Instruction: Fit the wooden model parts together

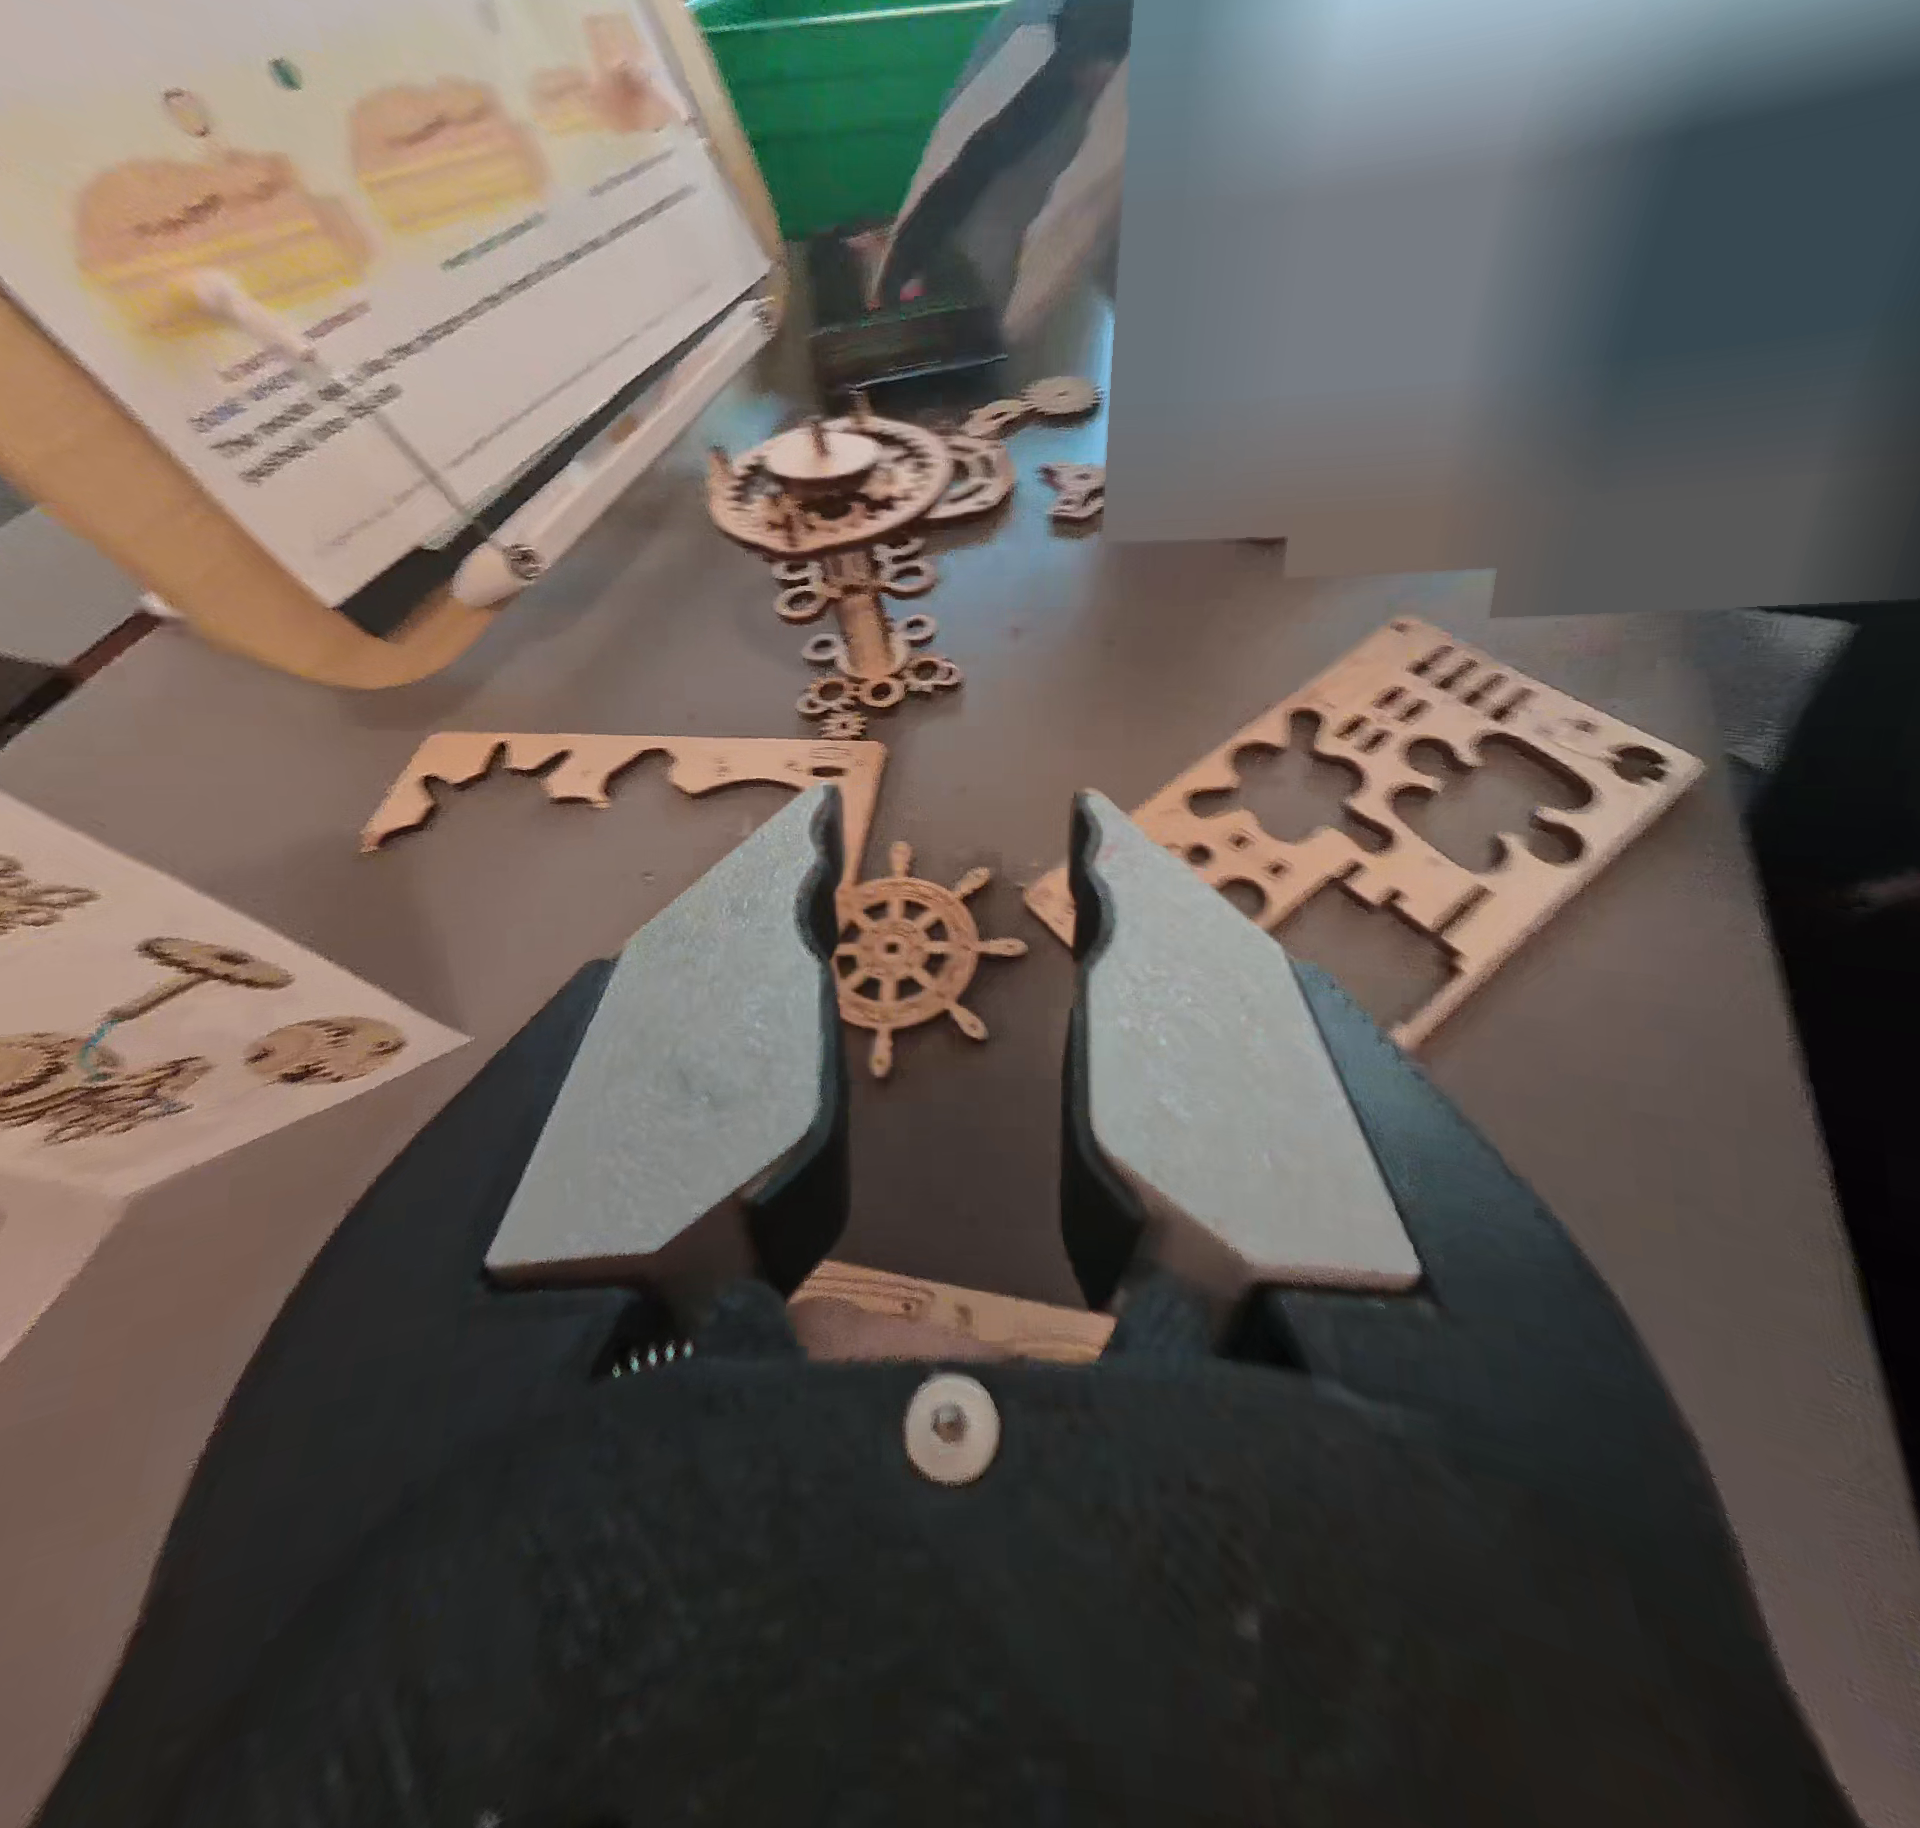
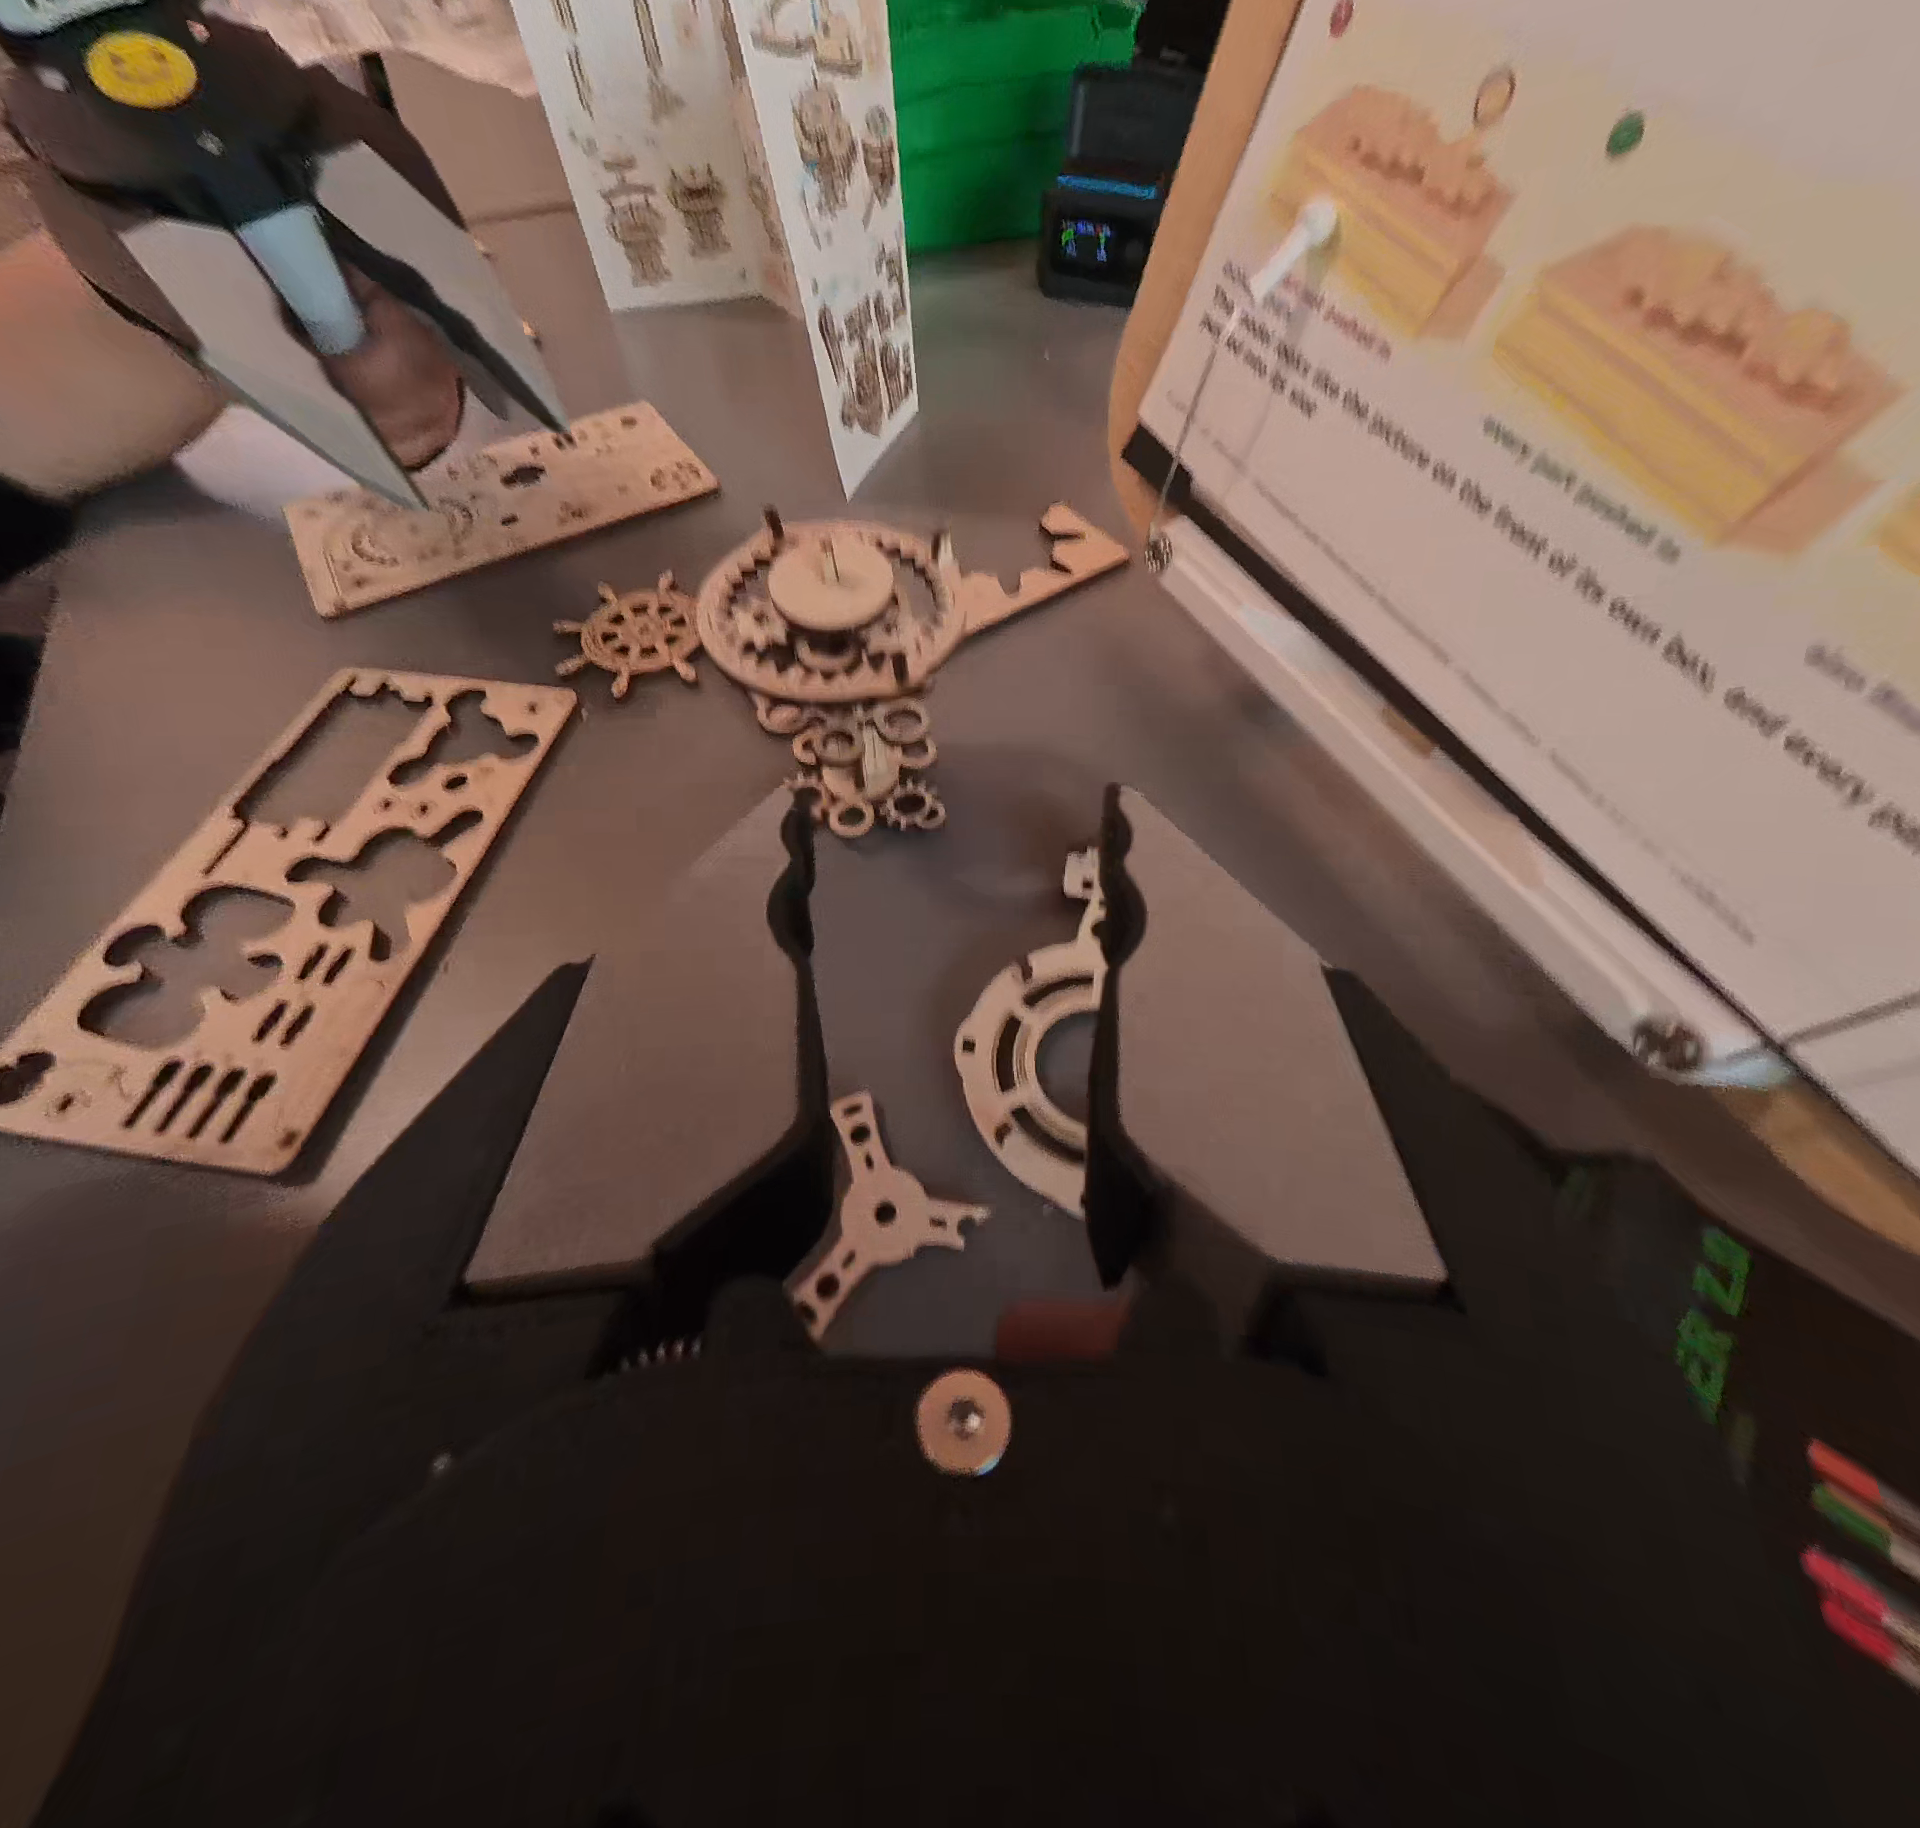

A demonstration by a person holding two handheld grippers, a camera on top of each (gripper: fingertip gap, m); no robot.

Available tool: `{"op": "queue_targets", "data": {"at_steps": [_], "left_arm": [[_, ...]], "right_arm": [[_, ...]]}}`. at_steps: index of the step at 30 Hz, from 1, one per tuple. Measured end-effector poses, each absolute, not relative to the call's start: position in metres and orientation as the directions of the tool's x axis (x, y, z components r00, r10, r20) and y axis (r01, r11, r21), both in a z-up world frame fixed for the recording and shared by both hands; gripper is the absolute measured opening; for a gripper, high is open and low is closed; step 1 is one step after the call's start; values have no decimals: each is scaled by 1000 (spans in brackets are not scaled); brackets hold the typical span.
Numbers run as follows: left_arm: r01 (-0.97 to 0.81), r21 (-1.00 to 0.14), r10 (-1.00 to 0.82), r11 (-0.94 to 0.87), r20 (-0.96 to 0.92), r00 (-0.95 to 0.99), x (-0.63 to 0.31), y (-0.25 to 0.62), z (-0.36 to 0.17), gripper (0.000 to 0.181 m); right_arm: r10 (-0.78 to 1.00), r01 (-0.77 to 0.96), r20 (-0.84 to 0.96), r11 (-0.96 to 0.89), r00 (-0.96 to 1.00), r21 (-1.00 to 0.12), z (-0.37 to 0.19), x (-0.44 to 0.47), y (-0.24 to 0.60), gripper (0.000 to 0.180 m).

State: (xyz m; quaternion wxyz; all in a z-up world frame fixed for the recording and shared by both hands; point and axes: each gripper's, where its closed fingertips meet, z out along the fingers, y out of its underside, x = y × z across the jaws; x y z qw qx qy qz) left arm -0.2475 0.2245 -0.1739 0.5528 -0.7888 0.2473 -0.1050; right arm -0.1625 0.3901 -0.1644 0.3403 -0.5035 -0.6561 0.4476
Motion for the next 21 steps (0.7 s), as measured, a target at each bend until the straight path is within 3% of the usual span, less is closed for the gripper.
{"op": "queue_targets", "data": {"at_steps": [5,8,12,16,21], "left_arm": [[-228,-921,-385,-316,-95,918,-254,258,-154,41],[-187,-926,-417,-328,-36,908,-240,279,-149,41],[-202,-914,-396,-351,-51,917,-236,308,-155,44],[-125,-958,-368,-257,-23,930,-241,307,-127,45],[-24,-981,-279,-192,31,960,-281,291,-106,43]], "right_arm": [[940,360,-23,108,-341,-927,-137,-183,364,51],[935,413,-8,148,-354,-899,-137,-197,353,37],[955,513,41,194,-295,-836,-141,-210,358,36],[976,381,95,166,-197,-910,-96,-199,381,37],[993,198,-22,2,-118,-980,-64,-166,422,47]]}}
